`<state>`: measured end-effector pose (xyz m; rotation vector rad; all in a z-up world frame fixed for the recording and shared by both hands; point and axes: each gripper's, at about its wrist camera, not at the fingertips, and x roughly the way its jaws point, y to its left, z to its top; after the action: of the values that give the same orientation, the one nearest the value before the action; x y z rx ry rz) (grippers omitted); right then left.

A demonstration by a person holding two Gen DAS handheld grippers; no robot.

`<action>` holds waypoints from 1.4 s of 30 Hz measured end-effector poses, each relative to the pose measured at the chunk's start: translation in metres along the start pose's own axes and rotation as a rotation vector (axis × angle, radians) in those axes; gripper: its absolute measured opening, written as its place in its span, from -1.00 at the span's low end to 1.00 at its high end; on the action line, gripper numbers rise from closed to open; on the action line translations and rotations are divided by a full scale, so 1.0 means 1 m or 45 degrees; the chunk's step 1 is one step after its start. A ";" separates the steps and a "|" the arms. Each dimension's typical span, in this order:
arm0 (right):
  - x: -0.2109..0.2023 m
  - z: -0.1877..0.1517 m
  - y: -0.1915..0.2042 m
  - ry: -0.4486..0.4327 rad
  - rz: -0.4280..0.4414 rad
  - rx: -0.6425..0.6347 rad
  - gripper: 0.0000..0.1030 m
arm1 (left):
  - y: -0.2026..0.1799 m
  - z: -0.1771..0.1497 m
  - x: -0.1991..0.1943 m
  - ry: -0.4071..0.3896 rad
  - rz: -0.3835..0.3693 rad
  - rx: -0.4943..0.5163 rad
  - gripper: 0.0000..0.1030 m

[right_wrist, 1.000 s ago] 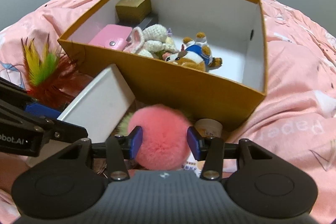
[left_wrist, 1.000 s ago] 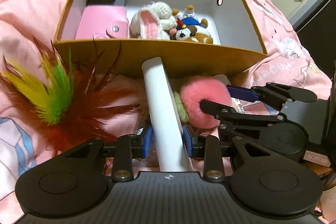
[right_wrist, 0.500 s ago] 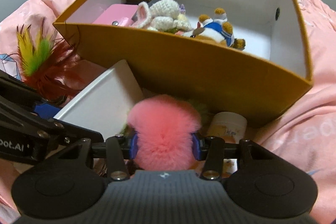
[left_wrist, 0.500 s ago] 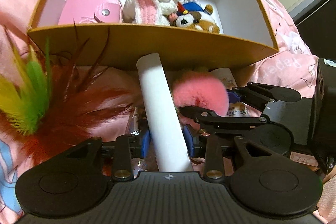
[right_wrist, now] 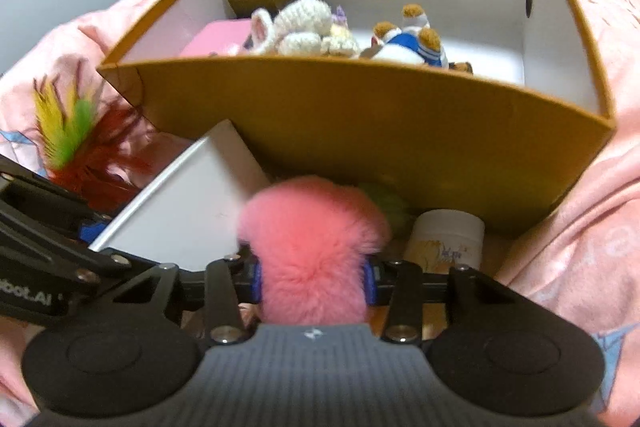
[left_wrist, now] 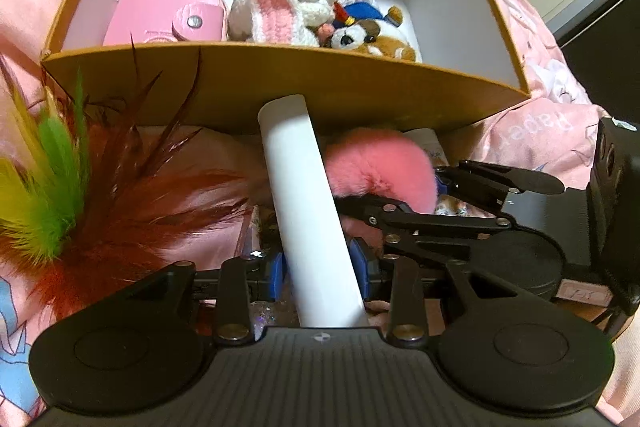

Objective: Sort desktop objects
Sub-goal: 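Lift the white tube with the left tool while the right tool lifts the pompom, then carry the white tube and pink pompom over the box with both tools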

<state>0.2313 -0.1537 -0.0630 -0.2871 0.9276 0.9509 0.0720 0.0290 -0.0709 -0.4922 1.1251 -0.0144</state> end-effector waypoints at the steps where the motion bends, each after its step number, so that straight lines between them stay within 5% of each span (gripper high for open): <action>1: -0.003 0.000 -0.002 -0.007 0.015 0.023 -0.12 | 0.000 0.000 -0.002 -0.009 -0.010 -0.002 -0.27; 8: -0.035 0.004 -0.010 -0.081 0.110 0.150 -0.13 | 0.005 -0.001 -0.028 -0.089 -0.113 -0.027 -0.35; 21: -0.102 0.025 -0.002 -0.270 0.154 0.118 -0.14 | 0.008 0.008 -0.078 -0.184 -0.232 -0.042 -0.37; 26: -0.121 0.049 -0.002 -0.351 0.190 0.112 -0.20 | 0.008 0.026 -0.098 -0.265 -0.209 -0.036 -0.37; 27: -0.124 0.056 -0.001 -0.369 0.193 0.105 -0.27 | 0.009 0.030 -0.101 -0.280 -0.214 -0.037 -0.37; 29: -0.127 0.069 0.000 -0.394 0.208 0.106 -0.85 | 0.012 0.040 -0.109 -0.318 -0.225 -0.043 -0.37; 31: -0.125 0.084 -0.001 -0.408 0.221 0.114 -0.86 | 0.013 0.051 -0.114 -0.362 -0.211 -0.045 -0.37; 36: -0.109 0.099 0.007 -0.386 0.181 0.050 -0.84 | 0.020 0.063 -0.118 -0.406 -0.178 -0.051 -0.37; 42: -0.079 0.070 0.020 -0.201 0.149 -0.055 -0.69 | 0.025 0.051 -0.107 -0.324 -0.132 -0.016 -0.36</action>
<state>0.2344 -0.1460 0.0437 -0.1925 0.7862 1.0865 0.0629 0.0972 0.0289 -0.5468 0.8504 -0.0343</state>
